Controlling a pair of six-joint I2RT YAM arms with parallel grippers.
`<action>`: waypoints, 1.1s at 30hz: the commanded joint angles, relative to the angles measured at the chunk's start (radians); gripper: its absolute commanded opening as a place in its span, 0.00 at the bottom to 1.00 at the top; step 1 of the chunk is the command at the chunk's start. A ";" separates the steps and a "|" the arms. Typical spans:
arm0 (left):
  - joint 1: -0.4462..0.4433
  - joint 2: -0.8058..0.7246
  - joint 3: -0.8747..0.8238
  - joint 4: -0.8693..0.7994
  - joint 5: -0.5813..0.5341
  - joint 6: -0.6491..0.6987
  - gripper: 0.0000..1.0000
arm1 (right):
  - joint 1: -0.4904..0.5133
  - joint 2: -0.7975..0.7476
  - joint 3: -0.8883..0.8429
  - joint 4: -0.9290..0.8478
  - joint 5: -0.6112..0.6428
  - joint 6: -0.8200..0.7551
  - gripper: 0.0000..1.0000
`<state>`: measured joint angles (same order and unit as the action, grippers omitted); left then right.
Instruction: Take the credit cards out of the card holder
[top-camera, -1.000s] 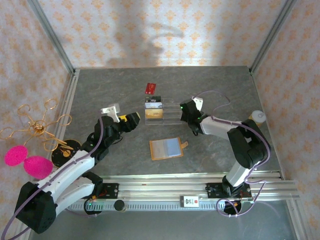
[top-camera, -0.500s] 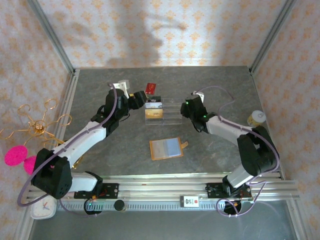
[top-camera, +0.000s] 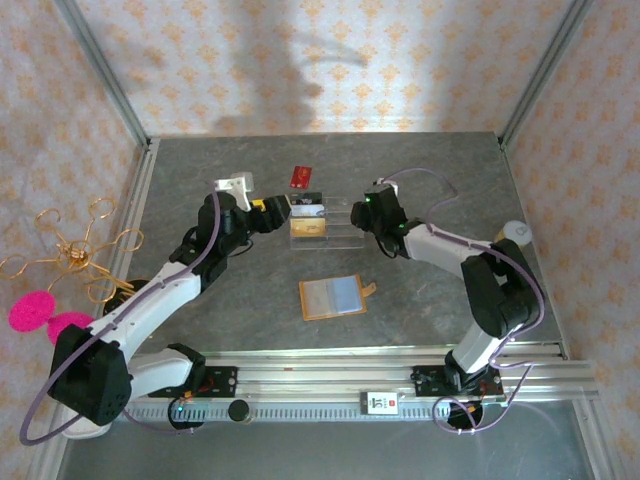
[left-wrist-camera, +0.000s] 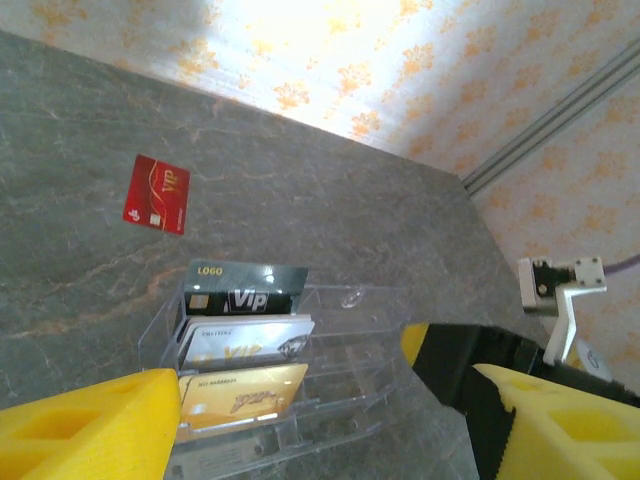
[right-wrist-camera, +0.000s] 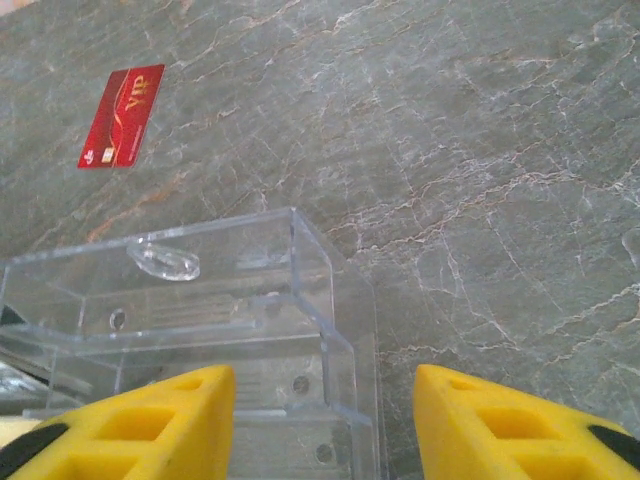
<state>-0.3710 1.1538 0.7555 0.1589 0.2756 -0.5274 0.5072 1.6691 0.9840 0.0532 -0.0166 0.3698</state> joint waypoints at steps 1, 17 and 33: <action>0.004 -0.025 -0.016 0.048 0.022 -0.014 0.76 | -0.009 0.044 0.063 -0.014 0.056 0.027 0.46; 0.004 -0.025 -0.009 0.029 0.003 0.022 0.77 | -0.016 0.103 0.081 -0.084 0.131 0.002 0.10; 0.004 0.135 0.108 -0.006 -0.110 0.094 0.77 | -0.040 -0.033 -0.010 -0.115 0.279 -0.063 0.02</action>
<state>-0.3710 1.2533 0.8253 0.1642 0.2234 -0.4675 0.4881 1.6836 0.9985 -0.0143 0.1883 0.3271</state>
